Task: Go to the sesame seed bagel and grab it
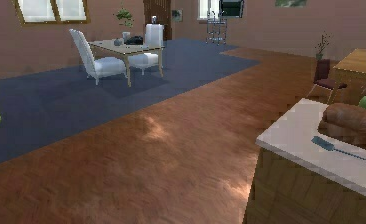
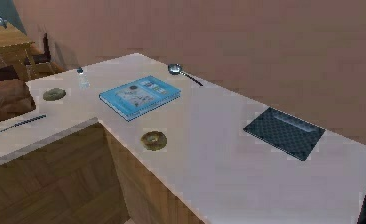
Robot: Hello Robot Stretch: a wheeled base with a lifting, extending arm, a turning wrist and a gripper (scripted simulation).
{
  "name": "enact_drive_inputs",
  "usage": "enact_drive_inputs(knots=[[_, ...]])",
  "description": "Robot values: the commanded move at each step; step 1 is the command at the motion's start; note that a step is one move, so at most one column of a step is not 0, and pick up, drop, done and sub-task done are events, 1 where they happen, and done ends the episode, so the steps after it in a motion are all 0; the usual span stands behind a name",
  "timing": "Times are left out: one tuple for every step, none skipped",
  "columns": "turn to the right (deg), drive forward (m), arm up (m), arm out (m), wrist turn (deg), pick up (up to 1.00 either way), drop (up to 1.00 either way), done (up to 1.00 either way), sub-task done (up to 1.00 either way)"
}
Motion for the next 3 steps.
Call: enact_drive_inputs(knots=[[0.0,0.0,0.38,0.0,0.0,0.0,0.0,0.0,0.0],[0.0,0.0,0.0,0.22,0.0,0.0,0.0,0.0,0.0],[0.0,0.0,0.0,0.0,45.0,0.0,0.0,0.0,0.0]])
